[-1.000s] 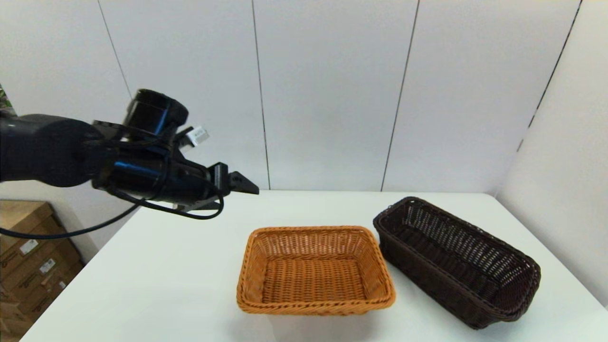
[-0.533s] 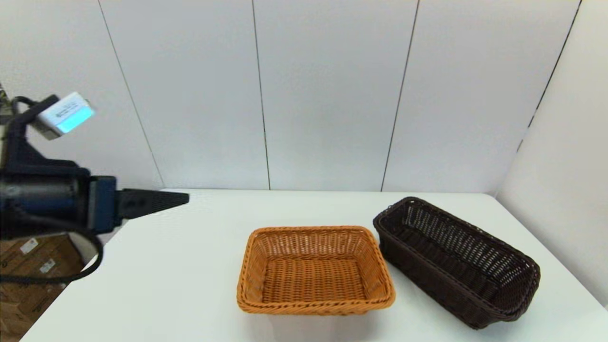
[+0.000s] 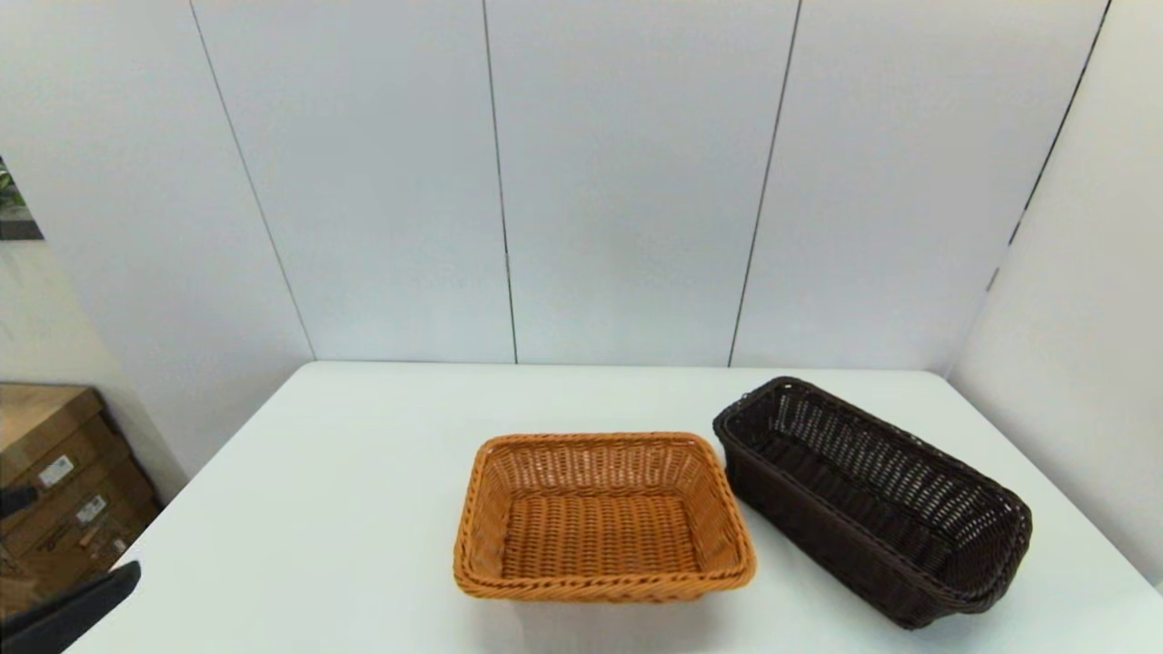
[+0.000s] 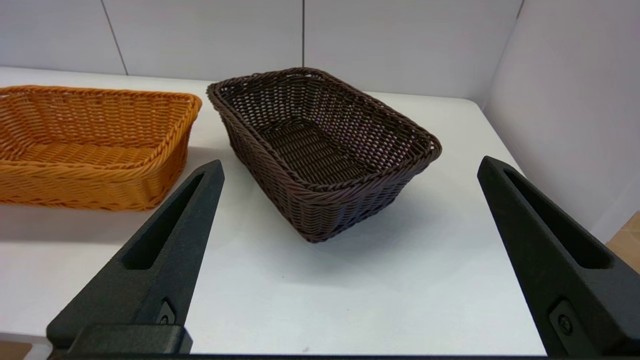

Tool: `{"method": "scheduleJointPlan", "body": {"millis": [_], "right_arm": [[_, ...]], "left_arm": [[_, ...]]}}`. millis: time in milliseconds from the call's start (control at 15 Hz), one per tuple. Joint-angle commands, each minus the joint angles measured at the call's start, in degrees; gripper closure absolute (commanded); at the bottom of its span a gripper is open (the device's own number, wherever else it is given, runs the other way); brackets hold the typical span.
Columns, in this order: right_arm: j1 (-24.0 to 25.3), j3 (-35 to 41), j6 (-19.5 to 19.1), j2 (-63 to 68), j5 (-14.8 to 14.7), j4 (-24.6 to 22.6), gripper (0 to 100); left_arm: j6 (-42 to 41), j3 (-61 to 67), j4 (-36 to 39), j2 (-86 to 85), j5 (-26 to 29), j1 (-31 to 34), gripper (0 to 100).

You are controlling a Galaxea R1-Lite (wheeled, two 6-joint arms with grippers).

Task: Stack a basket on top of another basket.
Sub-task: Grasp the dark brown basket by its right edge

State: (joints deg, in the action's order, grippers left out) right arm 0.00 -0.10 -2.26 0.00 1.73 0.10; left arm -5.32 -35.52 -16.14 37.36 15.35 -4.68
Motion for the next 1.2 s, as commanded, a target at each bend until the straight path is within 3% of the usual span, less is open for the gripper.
{"method": "scheduleJointPlan", "body": {"millis": [67, 867, 1200], "right_arm": [[0.00, 0.01, -0.03, 0.00, 0.03, -0.01, 0], [0.00, 0.01, -0.03, 0.00, 0.03, -0.01, 0], [0.00, 0.01, -0.03, 0.00, 0.03, -0.01, 0]], "left_arm": [[-5.93, 12.06, 0.23, -16.62, 0.03, 7.05, 0], [-4.35, 26.82, 3.40, -37.45, -0.67, 5.12, 0], [-0.57, 30.95, 11.66, -37.45, -3.66, 5.03, 0]]}}
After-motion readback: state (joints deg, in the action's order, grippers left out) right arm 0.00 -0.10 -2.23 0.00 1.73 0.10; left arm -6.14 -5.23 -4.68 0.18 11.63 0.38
